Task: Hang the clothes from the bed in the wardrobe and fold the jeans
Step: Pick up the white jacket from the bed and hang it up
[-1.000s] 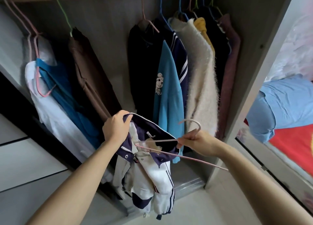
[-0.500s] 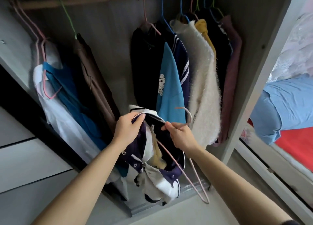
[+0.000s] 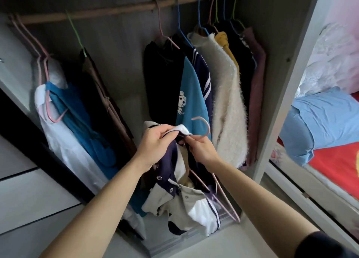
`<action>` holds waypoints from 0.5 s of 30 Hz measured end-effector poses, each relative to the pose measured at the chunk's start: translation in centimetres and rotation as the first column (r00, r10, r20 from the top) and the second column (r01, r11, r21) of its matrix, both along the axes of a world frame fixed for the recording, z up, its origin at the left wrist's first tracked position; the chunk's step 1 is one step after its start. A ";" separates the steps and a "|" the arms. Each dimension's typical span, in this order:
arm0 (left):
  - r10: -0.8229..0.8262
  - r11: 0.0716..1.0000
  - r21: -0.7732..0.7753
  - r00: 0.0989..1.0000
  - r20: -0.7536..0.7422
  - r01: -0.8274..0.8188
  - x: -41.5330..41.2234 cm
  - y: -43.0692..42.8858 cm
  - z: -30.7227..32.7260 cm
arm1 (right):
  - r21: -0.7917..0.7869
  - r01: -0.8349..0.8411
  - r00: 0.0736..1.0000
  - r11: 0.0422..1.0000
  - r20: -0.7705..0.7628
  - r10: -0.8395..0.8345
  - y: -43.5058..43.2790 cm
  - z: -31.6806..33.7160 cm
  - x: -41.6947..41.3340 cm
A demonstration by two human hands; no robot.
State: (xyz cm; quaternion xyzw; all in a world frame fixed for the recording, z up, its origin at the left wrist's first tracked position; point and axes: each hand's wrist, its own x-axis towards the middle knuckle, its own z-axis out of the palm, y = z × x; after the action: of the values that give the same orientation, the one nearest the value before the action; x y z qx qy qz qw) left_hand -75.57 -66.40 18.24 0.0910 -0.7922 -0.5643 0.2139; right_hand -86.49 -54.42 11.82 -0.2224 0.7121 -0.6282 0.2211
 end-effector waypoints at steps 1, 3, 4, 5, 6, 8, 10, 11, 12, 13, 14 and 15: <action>-0.076 0.997 -0.026 0.997 0.009 0.076 -0.1 0.1 0.3 | -0.035 -0.022 1.000 0.999 0.011 0.022 0.1 0.5 -0.1; -0.118 0.965 -0.235 0.993 0.008 0.116 -0.3 -0.5 0.9 | -0.139 -0.064 0.994 0.988 0.084 0.076 0.8 1.0 -0.4; -0.043 0.924 -0.383 0.998 -0.043 0.024 -0.6 -1.4 1.2 | -0.177 -0.070 0.988 0.982 0.124 0.093 1.4 1.0 -0.5; 0.052 0.839 -0.533 0.991 -0.124 -0.111 -0.9 -2.5 1.6 | -0.195 -0.070 0.983 0.978 0.153 0.101 1.9 0.9 -0.5; 0.117 0.714 -0.668 0.977 -0.181 -0.209 -1.3 -3.4 2.0 | -0.199 -0.069 0.980 0.978 0.170 0.103 2.3 0.8 -0.4; 0.173 0.471 -0.868 0.981 -0.083 -0.157 -2.3 -5.1 2.4 | -0.193 -0.089 0.978 0.977 0.169 0.123 2.7 0.9 -0.2; 0.205 0.357 -0.933 0.972 0.118 0.038 -3.1 -6.0 1.7 | -0.178 -0.131 0.978 0.975 0.137 0.157 3.0 1.5 0.1; 0.225 0.351 -0.935 0.965 0.138 0.052 -3.3 -6.3 1.0 | -0.175 -0.152 0.978 0.973 0.119 0.174 3.2 1.7 0.1; 0.247 0.355 -0.935 0.963 0.107 0.013 -3.4 -6.3 0.5 | -0.177 -0.175 0.975 0.969 0.104 0.195 3.5 1.8 0.0; 0.278 0.374 -0.926 0.959 0.060 -0.050 -3.4 -6.1 0.2 | -0.179 -0.202 0.972 0.963 0.085 0.220 3.9 2.0 -0.1; 0.308 0.400 -0.910 0.951 0.019 -0.111 -3.5 -5.7 0.0 | -0.168 -0.234 0.967 0.958 0.058 0.247 4.3 2.2 -0.2; 0.336 0.423 -0.891 0.942 -0.012 -0.163 -3.7 -5.4 -0.2 | -0.140 -0.268 0.961 0.953 0.028 0.274 4.7 2.4 -0.4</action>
State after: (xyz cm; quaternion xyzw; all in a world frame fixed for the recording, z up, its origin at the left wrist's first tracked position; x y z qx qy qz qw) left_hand -79.29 -71.79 18.03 0.1311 -0.9606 -0.0254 0.2437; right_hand -86.91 -49.70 14.22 -0.3175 0.6254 -0.6435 0.3065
